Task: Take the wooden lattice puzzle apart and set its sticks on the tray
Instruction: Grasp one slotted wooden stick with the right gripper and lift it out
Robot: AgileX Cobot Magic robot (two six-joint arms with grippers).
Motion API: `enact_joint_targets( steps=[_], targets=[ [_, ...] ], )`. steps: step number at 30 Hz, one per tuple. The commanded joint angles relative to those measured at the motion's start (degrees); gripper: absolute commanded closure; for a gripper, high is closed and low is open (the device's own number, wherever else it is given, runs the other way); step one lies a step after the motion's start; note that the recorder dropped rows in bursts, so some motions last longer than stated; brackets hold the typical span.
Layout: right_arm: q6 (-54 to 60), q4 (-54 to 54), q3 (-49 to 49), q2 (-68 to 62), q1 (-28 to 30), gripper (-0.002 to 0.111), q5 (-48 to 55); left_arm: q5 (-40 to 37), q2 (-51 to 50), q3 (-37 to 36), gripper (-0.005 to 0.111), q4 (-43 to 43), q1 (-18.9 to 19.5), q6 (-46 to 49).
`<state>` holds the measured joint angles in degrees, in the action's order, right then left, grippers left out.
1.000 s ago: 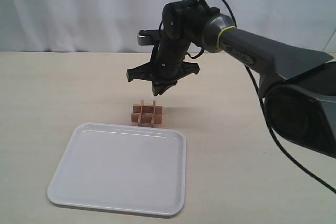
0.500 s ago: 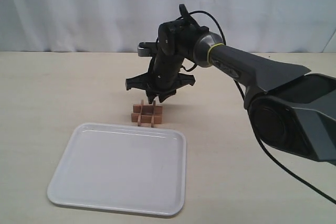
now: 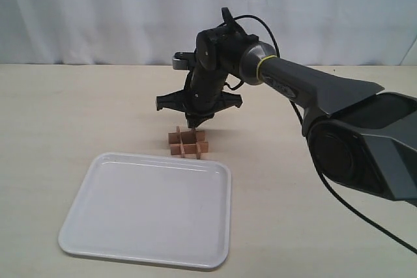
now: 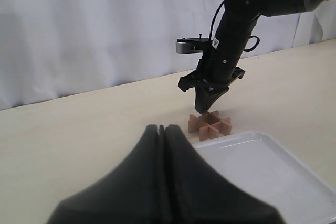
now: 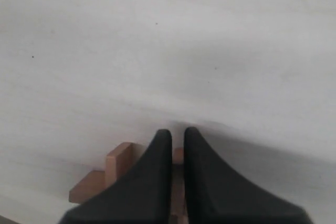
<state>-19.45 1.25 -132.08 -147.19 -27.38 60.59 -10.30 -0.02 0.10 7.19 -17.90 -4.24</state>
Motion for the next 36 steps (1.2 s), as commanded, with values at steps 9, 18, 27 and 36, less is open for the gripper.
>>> enact_joint_targets(
  steps=[9, 18, 27, 36],
  targets=[
    [-0.8, -2.0, -3.1, 0.0, 0.1, 0.104, 3.0, 0.4, 0.0, 0.0, 0.107, -0.4, -0.2, -0.3],
    [0.4, -2.0, -8.6, 0.9, 0.1, 0.104, 9.4, 0.4, 0.0, 0.0, 0.107, -0.4, -0.2, -0.3],
    [7.5, -1.6, -8.2, 5.3, -1.5, 0.104, 9.4, 0.4, 0.0, 0.0, 0.107, -0.4, -0.2, -0.3],
    [12.0, -1.6, -8.2, 8.7, -7.7, 0.104, 9.4, 0.4, 0.0, 0.0, 0.107, -0.4, -0.2, -0.3]
  ],
)
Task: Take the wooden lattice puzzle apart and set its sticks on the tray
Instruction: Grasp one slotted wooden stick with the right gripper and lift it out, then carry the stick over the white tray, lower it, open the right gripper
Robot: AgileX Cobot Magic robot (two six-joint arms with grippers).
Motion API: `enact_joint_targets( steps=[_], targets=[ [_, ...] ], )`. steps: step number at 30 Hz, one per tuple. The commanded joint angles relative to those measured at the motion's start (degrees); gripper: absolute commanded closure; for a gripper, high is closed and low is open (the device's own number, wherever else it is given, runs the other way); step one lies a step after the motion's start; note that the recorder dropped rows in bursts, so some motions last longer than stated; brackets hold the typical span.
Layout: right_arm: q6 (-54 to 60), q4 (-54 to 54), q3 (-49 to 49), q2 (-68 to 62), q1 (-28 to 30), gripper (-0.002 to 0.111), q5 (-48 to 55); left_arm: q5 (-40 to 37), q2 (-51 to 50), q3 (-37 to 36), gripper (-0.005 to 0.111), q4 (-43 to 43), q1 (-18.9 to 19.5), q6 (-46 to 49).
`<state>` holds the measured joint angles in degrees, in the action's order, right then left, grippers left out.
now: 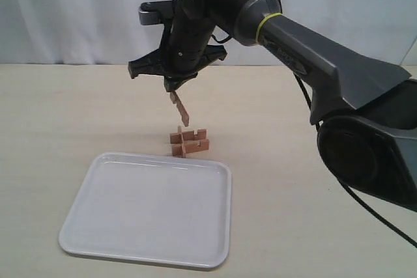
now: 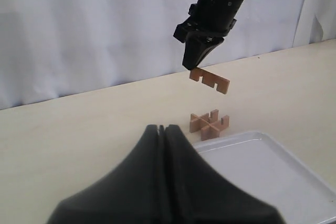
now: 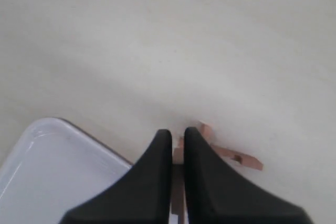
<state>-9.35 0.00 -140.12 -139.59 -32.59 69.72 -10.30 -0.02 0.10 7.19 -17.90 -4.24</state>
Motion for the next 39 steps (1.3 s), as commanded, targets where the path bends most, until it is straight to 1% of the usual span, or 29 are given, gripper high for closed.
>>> enact_joint_targets(
  steps=[1, 7, 13, 16, 21, 26, 35, 39],
  targets=[
    [2.5, -0.3, -0.1, 1.1, -3.3, 0.104, 0.2, 0.4, 0.0, 0.0, 0.107, -0.4, -0.2, -0.3],
    [5.7, -0.3, 1.1, 1.1, -7.6, 0.104, 0.2, 0.4, 0.0, 0.0, 0.107, -0.4, -0.2, -0.3],
    [8.5, 0.0, 5.4, 1.1, -10.5, 0.104, 0.2, 0.4, 0.0, 0.0, 0.107, -0.4, -0.2, -0.3],
    [9.4, 0.0, 7.8, 1.1, -10.7, 0.104, 0.2, 0.4, 0.0, 0.0, 0.107, -0.4, -0.2, -0.3],
    [14.6, 0.0, 12.5, 1.1, -10.7, 0.104, 0.2, 0.4, 0.0, 0.0, 0.107, -0.4, -0.2, -0.3],
    [17.2, 0.4, 16.1, 1.1, -10.6, 0.104, 0.2, 0.4, 0.0, 0.0, 0.107, -0.4, -0.2, -0.3],
    [18.8, 0.5, 20.0, 1.1, -10.6, 0.104, 0.2, 0.4, 0.0, 0.0, 0.107, -0.4, -0.2, -0.3],
    [18.8, 1.0, 21.8, 1.1, -10.6, 0.104, -2.6, 0.4, 0.0, 0.0, 0.107, -0.4, -0.2, -0.3]
  ],
)
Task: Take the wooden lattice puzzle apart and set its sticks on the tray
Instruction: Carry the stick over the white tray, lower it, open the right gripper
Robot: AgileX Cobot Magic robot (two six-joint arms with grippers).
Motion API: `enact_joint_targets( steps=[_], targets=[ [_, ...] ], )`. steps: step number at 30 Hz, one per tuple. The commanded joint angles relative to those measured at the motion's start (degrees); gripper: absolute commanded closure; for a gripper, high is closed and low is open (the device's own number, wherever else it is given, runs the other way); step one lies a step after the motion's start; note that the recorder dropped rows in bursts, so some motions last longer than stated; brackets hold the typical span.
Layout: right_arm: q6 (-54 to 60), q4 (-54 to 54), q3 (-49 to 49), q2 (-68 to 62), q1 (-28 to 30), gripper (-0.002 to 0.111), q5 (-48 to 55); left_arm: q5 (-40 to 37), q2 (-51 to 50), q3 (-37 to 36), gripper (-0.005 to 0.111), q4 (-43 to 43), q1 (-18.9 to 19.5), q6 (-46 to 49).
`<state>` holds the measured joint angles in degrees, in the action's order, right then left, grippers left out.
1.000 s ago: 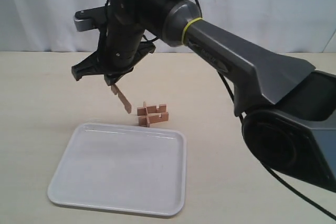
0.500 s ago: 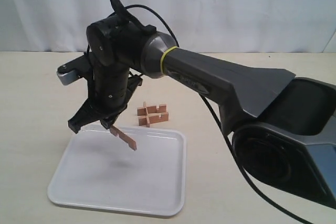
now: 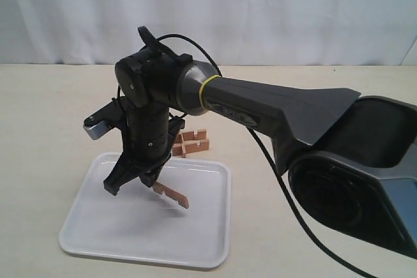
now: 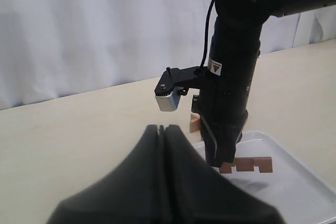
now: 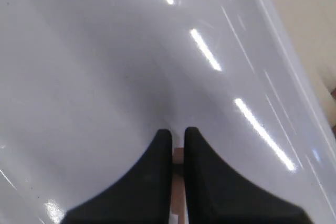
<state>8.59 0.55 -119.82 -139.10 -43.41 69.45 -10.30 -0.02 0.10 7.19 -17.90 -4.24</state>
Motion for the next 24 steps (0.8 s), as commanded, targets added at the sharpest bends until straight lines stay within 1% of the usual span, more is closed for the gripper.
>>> enact_joint_targets(
  steps=[1, 9, 18, 20, 24],
  targets=[
    [0.8, 0.4, 1.5, 0.7, 0.3, 0.104, -2.4, 0.4, 0.0, 0.0, 0.107, -0.4, -0.2, -0.3],
    [0.8, 0.4, 1.5, 0.7, 0.3, 0.104, -5.0, 0.4, 0.0, 0.0, 0.107, -0.3, -0.2, -0.3],
    [0.8, 0.4, 1.5, 0.7, 0.3, 0.103, -4.9, 0.4, 0.0, 0.0, 0.107, -0.3, -0.2, -0.3],
    [0.8, 0.4, 1.5, 0.7, 0.3, 0.099, -4.5, 0.4, 0.0, 0.0, 0.107, -0.3, -0.2, -0.3],
    [0.8, 0.4, 1.5, 0.7, 0.3, 0.082, -3.4, 0.4, 0.0, 0.0, 0.107, -0.3, -0.2, -0.3]
  ],
)
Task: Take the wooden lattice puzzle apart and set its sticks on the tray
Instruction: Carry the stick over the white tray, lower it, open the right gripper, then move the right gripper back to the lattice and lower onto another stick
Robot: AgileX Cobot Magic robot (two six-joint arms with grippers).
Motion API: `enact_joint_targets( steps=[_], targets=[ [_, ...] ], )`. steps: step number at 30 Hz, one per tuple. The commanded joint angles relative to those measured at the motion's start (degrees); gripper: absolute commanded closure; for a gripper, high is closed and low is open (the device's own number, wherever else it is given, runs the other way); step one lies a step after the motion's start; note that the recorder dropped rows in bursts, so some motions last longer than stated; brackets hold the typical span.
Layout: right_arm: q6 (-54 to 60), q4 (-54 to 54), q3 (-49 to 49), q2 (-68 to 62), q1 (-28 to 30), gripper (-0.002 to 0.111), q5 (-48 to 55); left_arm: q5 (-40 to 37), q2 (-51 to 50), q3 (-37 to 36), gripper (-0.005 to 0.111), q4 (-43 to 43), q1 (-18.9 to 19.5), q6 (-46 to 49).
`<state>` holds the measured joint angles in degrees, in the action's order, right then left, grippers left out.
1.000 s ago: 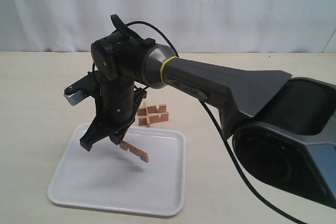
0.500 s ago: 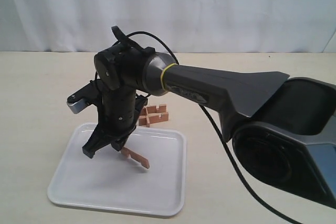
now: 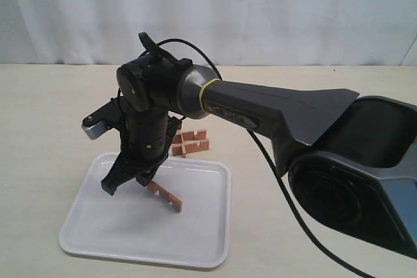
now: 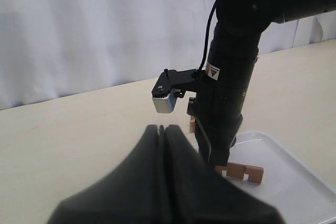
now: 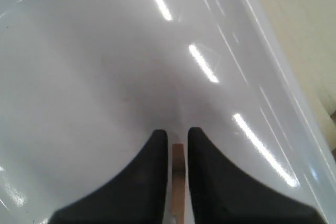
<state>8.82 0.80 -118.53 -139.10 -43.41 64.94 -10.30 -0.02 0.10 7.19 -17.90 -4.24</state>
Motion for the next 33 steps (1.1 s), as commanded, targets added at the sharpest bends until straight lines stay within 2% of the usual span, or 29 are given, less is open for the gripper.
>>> enact_joint_targets(
  steps=[1, 4, 7, 14, 18, 21, 30, 33],
  targets=[
    [0.3, 0.1, 0.2, 0.7, 0.3, 0.077, 1.1, 0.4, 0.0, 0.0, 0.107, -0.3, -0.2, -0.3],
    [-0.7, 0.1, 0.2, 0.7, 0.3, 0.067, 0.9, 0.4, 0.0, 0.0, 0.107, -0.3, -0.2, -0.3],
    [-1.4, 0.1, 0.1, 0.7, 0.3, 0.062, 1.1, 0.4, 0.0, 0.0, 0.107, -0.3, -0.2, -0.3],
    [-2.9, -0.1, -5.3, 0.7, 0.3, 0.062, 5.0, 0.4, 0.0, 0.0, 0.107, -0.4, -0.2, -0.3],
    [-3.5, -4.3, -10.0, 0.7, 0.3, 0.062, 5.0, 0.4, 0.0, 0.0, 0.107, -0.4, -0.2, -0.3],
    [-8.8, -8.1, -11.4, 1.3, 2.2, 0.062, 5.0, 0.4, 0.0, 0.0, 0.107, -0.4, -0.2, -0.3],
    [-17.7, -8.2, -11.7, 0.5, 9.6, 0.062, 5.0, 0.4, 0.0, 0.0, 0.107, -0.4, -0.2, -0.3],
    [-19.1, -8.2, -11.7, -0.6, 10.6, 0.062, 1.9, 0.4, 0.0, 0.0, 0.107, -0.4, -0.2, -0.3]
  ],
)
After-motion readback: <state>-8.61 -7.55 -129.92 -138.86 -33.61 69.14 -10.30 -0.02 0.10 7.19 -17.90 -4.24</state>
